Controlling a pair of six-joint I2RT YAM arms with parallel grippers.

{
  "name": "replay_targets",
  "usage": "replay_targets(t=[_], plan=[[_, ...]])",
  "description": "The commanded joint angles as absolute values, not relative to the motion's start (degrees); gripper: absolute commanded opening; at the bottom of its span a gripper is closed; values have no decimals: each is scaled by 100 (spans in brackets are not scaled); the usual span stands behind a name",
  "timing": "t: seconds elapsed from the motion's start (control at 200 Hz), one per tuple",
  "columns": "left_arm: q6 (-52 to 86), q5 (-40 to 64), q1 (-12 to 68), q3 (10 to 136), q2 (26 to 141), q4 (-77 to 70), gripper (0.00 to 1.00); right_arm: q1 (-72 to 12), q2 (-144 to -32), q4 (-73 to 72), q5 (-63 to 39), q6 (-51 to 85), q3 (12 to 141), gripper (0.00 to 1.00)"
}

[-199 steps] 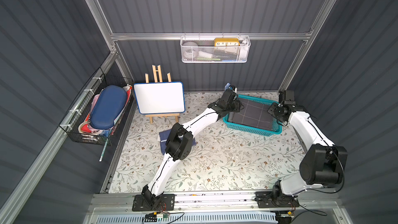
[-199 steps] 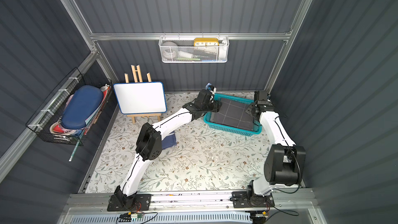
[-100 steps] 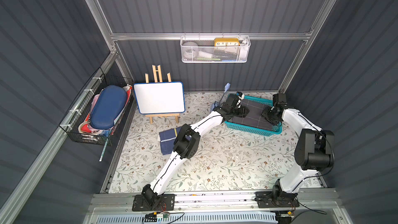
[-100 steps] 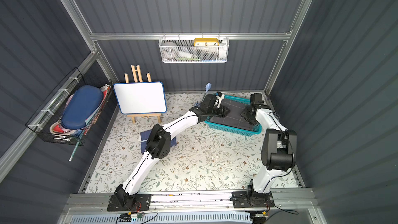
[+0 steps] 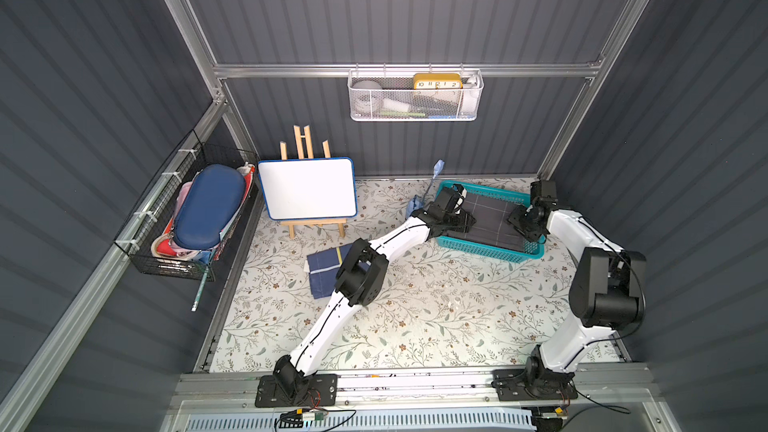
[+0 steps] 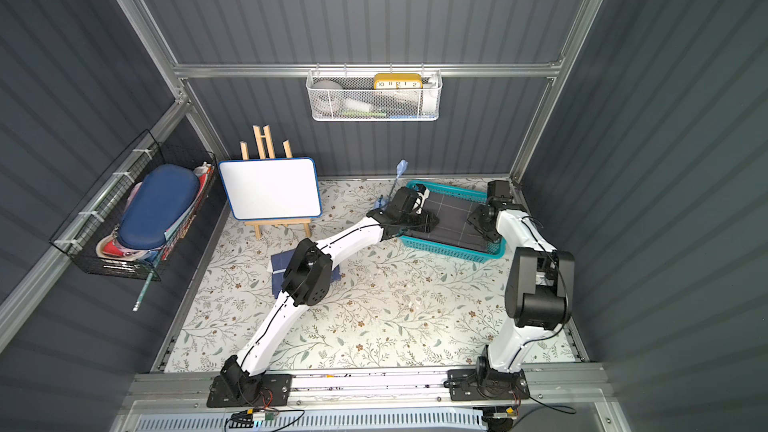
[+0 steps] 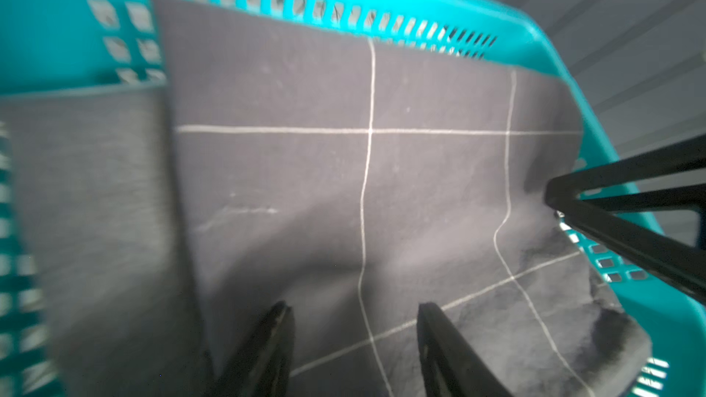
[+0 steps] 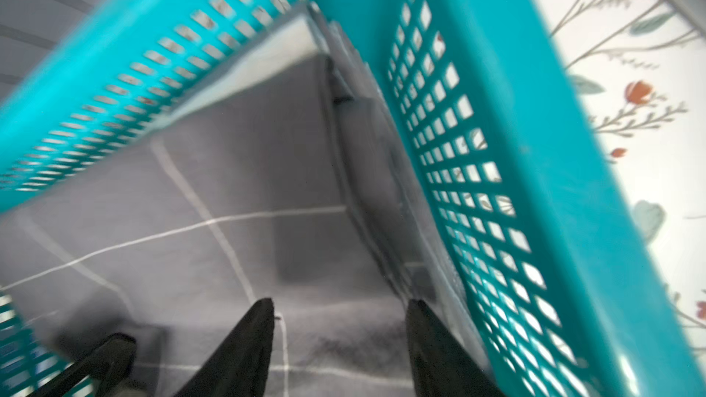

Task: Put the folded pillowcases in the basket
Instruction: Place the pillowcase in the basket.

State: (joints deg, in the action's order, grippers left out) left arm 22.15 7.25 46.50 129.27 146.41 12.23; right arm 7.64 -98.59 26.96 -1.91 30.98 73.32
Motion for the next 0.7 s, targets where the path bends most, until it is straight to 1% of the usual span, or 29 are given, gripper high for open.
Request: replay_targets(t=[0.0,0.07,0.28,0.46,0.56,0.695], plan=[[2043,499,4632,12577,13789,1217,57,650,-9322,2690,-297,3046,7171,61],[2004,377,4645,11988,13245,967,58,504,-9055,2698,-299,3006,7079,61],[2016,-26,4657,9761,11437,171,66,-176,-8335,2732,-189,2863,6774,63],[2507,-401,4663,7553,9785,-257,72,-1108,-7846,2743,22,2771,6521,66],[2734,-945,4653,6389,8849,-240,81,-1696,-7753,2692,119,2817,6401,66],[3106,-1924,4641,5592,7831,448,85,-2418,-7850,2637,273,2908,6312,66]])
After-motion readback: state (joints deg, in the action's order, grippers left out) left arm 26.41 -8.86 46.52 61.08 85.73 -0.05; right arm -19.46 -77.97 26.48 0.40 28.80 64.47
